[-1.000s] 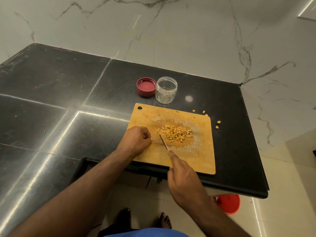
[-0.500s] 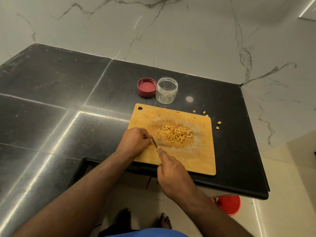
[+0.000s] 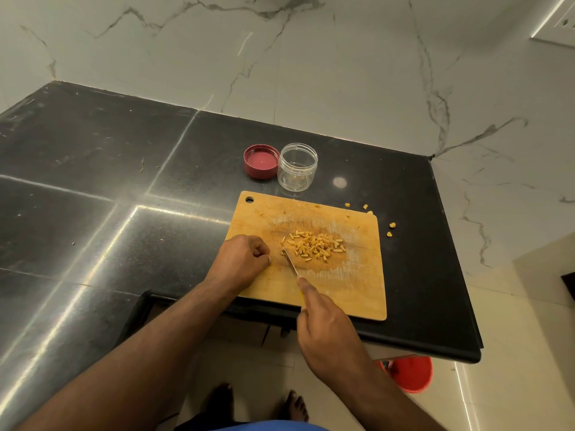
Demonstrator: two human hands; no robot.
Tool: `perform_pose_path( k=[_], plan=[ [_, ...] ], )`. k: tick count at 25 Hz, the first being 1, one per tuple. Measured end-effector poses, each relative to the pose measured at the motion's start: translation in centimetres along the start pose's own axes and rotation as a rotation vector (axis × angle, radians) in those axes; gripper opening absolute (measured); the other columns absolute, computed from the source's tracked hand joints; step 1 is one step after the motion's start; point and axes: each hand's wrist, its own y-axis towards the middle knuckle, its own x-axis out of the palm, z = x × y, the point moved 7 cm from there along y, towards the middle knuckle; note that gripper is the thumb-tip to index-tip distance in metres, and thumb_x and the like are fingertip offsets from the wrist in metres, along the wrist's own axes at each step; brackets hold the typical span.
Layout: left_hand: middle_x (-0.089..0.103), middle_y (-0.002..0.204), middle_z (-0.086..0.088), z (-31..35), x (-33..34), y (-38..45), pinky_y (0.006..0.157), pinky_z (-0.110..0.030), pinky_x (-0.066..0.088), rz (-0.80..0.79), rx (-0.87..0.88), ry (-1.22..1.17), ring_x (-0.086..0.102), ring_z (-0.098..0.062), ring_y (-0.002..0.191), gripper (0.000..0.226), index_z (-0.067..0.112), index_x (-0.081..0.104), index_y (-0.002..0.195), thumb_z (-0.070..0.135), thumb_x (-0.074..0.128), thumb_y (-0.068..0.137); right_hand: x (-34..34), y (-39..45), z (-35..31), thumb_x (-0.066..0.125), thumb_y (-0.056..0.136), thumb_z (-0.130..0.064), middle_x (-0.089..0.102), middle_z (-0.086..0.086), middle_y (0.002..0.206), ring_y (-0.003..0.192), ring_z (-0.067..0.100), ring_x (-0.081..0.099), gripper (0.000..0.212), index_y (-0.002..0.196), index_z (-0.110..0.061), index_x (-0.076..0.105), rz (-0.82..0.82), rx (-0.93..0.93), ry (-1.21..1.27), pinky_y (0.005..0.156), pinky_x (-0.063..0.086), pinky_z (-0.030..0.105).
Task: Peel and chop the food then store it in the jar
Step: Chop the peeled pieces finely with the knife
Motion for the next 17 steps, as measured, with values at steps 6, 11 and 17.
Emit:
perform_pose_path(
  k=[6,11,17],
  plan=[
    [0.073,0.101,0.009,-0.3,0.1,0.0,0.061,-0.014,0.040,0.015,-0.006,-0.001,0.058,-0.001,0.082,0.015,0.023,0.077,0.105,0.026,0.069,0.092,0.5,1.1,0.0,0.036,0.103,-0.024,0.053,-0.002,0.132,0.110,0.009,0.050,0.054,0.155,-0.025,0.022,0.021,0.054,0.078,0.095,0.044,0.026],
    [0.073,0.096,0.010,-0.1,0.1,0.1,0.058,-0.015,0.040,0.007,-0.005,-0.005,0.058,-0.002,0.078,0.012,0.023,0.077,0.098,0.025,0.069,0.091,1.0,2.1,-0.6,0.034,0.103,-0.024,0.054,0.002,0.132,0.112,0.015,0.052,0.054,0.155,-0.025,0.022,0.002,0.047,0.052,0.096,0.045,0.032],
    [0.068,0.086,0.013,0.0,0.0,0.0,0.055,-0.013,0.035,0.026,-0.007,0.005,0.054,0.001,0.071,0.009,0.023,0.077,0.094,0.026,0.068,0.091,1.5,1.0,-0.3,0.034,0.103,-0.024,0.054,0.001,0.130,0.109,0.014,0.052,0.054,0.155,-0.027,0.020,-0.019,0.071,0.067,0.094,0.046,0.031]
  ],
)
